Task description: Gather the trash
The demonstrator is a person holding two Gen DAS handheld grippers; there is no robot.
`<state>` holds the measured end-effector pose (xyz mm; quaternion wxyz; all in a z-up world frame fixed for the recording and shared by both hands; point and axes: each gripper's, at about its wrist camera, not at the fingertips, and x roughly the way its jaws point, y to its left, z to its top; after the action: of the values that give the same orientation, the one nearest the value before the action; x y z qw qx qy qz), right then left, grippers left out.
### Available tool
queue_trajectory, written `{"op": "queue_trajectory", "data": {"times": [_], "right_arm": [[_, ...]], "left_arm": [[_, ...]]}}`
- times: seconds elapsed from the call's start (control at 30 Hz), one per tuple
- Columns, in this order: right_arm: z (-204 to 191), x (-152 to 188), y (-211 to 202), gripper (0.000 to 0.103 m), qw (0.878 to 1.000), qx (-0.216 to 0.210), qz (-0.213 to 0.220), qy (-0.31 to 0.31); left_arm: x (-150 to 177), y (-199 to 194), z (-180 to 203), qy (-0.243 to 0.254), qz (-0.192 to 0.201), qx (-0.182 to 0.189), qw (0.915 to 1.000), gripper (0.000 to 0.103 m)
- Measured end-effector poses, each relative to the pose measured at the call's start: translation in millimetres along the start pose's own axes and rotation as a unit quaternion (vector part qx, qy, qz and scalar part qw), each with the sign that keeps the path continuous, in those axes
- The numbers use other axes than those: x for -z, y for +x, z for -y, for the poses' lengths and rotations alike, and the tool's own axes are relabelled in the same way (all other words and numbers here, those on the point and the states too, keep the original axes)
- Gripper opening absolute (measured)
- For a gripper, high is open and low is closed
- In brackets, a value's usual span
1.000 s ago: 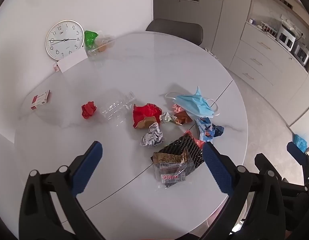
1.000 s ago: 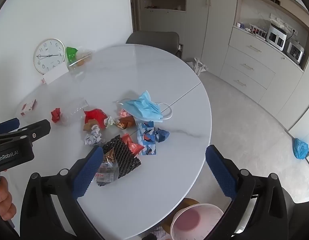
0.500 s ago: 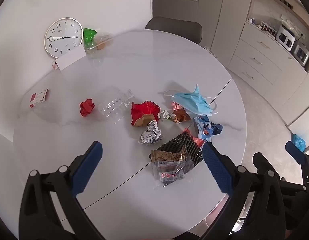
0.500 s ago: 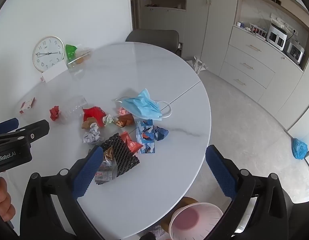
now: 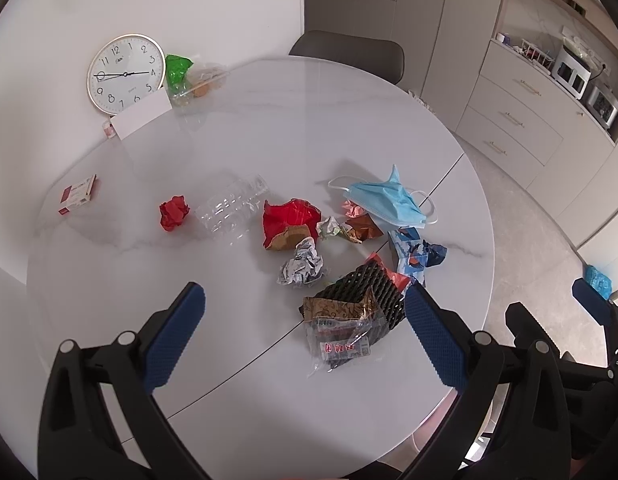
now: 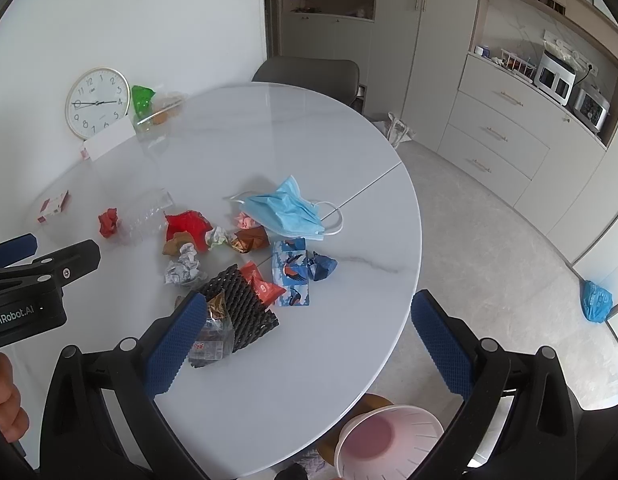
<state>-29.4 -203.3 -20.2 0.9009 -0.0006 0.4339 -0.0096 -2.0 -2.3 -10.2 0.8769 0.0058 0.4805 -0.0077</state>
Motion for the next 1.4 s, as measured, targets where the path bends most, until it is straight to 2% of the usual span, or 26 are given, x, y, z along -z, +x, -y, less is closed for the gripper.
{"op": "queue_trajectory", "data": {"times": [1.4], "right_arm": [[-4.6,0.5,2.7,0.101,1.000,0.002,-0.011,-0.006]], "left_arm": [[3.3,4.2,-3.4,0.000,-0.012,-0.004,0.9999,0.095]]}}
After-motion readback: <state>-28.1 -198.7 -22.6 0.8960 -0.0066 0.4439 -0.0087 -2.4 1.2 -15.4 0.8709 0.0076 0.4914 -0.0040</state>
